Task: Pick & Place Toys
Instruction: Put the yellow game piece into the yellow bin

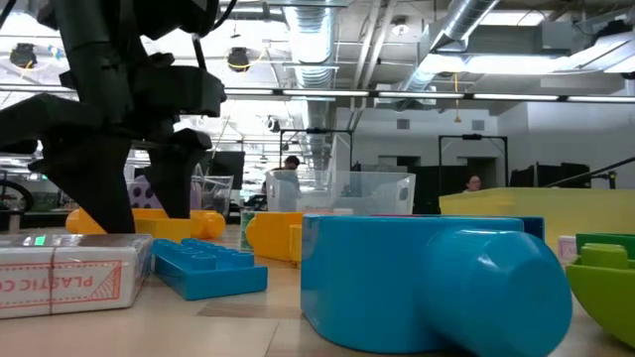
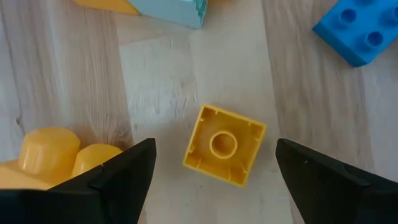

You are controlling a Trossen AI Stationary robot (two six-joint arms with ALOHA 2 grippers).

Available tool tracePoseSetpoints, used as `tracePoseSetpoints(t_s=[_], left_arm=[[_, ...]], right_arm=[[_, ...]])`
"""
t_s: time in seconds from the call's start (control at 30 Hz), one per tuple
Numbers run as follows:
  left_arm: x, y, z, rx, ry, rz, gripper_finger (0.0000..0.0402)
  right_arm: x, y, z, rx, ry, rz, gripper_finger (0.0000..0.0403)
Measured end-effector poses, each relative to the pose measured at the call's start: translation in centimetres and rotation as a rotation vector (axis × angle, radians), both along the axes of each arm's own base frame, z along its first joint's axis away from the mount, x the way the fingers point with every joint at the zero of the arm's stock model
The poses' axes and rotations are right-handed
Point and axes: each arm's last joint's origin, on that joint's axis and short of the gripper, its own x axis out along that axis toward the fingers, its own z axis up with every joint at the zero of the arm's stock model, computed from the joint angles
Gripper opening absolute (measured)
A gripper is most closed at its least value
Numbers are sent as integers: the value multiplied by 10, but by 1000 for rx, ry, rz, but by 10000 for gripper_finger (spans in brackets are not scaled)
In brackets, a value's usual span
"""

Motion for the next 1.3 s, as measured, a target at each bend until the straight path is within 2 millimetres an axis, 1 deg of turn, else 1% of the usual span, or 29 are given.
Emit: tracePoseSetpoints(t_s=[0.13,0.3,0.6,0.8,0.93,1.1,1.3], left_arm=[[0,1,-1,-9,-7,18,293],[1,0,-1,-25,-25,39,246],[3,0,0,-65,-48,117,126],[3,0,0,-71,-66,155,126],[9,-3,3,-108,-131,171,126],[25,-4,12,-190,-303,178,133],[46,1,29,-320,-516,152,132]], right_arm=[[0,0,0,0,0,0,400],[0,0,0,0,0,0,400],[-1,-1,-1,-25,18,3,400],[-1,-1,-2,-29,22,3,400],[0,0,-3,-44,30,6,400],[7,7,-7,-112,62,21,400],[22,23,-14,-257,124,100,400]])
